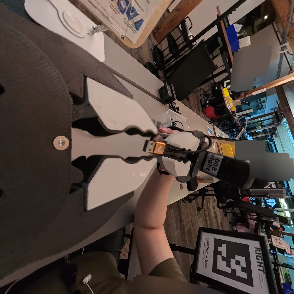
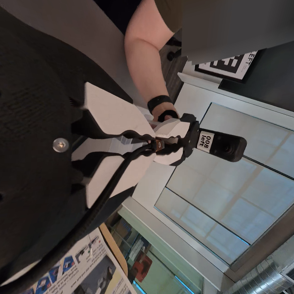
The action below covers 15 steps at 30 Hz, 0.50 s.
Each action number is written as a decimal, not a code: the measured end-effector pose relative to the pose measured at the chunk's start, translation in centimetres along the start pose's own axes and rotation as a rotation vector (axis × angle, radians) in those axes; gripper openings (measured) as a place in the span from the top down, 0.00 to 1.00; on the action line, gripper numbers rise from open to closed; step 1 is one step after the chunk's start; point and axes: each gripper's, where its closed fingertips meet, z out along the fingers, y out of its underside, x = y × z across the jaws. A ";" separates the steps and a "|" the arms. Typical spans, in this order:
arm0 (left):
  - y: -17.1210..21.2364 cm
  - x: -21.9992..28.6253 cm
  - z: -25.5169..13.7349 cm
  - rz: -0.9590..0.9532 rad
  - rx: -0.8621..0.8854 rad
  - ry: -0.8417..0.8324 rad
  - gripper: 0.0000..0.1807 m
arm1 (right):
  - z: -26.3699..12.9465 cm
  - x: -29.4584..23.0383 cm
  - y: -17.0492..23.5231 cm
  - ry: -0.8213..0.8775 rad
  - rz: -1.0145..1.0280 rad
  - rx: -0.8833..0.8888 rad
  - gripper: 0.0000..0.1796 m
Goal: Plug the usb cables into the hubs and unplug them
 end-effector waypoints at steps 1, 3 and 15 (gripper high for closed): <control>0.1 -0.1 -0.2 -0.037 -0.001 0.011 0.83 | -0.1 0.2 0.0 0.023 -0.028 0.003 0.94; 0.1 0.0 -0.7 -0.142 0.018 0.074 0.79 | -0.3 0.6 0.0 0.061 -0.087 -0.009 0.94; 0.3 -1.0 -0.3 -0.554 0.089 0.258 0.97 | 0.0 0.8 1.2 0.176 -0.436 -0.083 0.93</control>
